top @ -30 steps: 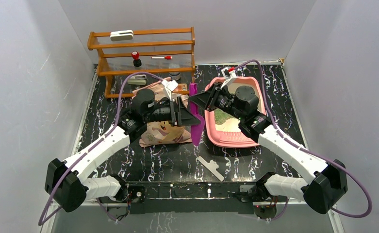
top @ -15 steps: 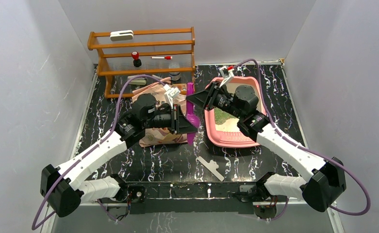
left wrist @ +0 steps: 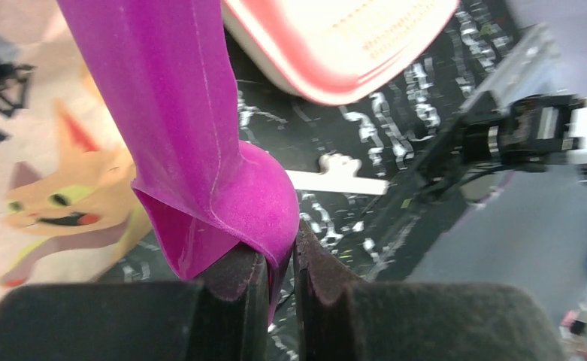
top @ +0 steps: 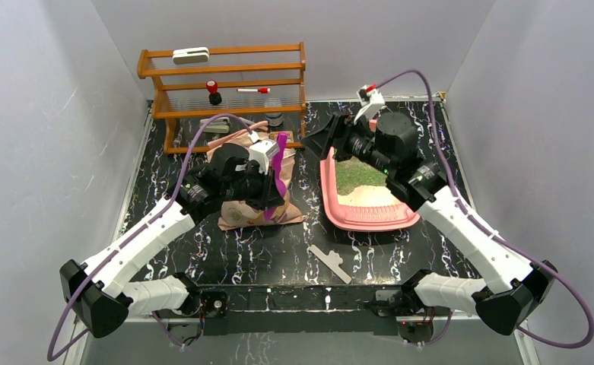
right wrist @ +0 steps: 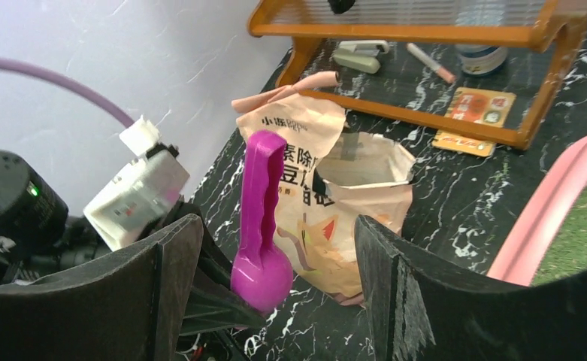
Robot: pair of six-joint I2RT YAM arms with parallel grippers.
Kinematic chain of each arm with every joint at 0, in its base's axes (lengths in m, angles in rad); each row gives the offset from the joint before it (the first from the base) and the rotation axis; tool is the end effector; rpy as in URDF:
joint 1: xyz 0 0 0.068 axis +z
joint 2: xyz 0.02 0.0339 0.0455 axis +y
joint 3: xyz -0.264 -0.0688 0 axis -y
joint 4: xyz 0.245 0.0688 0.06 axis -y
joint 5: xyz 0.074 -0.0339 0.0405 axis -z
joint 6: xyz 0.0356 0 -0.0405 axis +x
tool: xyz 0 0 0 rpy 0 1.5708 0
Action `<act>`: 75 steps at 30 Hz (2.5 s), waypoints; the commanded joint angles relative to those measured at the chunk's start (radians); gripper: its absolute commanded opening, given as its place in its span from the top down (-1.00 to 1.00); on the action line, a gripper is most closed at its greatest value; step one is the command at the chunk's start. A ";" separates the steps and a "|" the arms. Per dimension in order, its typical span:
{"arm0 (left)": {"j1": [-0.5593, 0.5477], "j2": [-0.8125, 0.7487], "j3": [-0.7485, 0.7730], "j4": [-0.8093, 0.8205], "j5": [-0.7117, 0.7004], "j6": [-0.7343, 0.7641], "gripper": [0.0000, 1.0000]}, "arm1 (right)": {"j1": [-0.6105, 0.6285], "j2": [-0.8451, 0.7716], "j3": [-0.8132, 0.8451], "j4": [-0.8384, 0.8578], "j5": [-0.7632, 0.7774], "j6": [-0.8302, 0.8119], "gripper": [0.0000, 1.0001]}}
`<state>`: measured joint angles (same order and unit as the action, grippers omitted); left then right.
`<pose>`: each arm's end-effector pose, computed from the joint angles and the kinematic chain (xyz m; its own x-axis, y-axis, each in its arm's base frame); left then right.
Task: Fill the litter box with clean litter
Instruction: Pick up the spatula from the center of the board.
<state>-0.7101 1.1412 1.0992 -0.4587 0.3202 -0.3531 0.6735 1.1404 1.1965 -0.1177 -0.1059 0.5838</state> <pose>0.1837 -0.1727 0.3514 -0.6279 0.1070 -0.7709 0.6512 0.6147 -0.4451 0.2011 0.1653 0.4203 -0.4275 0.3601 -0.8292 -0.5598 0.6148 0.5556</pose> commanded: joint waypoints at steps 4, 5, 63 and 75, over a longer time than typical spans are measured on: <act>-0.057 0.000 0.114 -0.209 -0.254 0.285 1.00 | -0.009 0.086 0.263 -0.289 -0.030 -0.064 -0.65; -0.065 0.008 0.122 -0.221 -0.256 0.314 1.00 | -0.009 0.099 0.280 -0.300 -0.052 -0.055 -0.65; 0.390 -0.069 0.130 0.030 0.176 -0.016 -0.97 | -0.344 0.001 -0.012 0.055 -0.578 0.126 0.98; 0.495 -0.091 -0.020 0.304 0.414 -0.271 -0.93 | -0.348 -0.034 -0.120 0.397 -0.753 0.330 0.98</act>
<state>-0.2291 1.0855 1.1133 -0.2863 0.6109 -0.5213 0.3275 1.1332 1.0687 0.1001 -0.7990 0.8471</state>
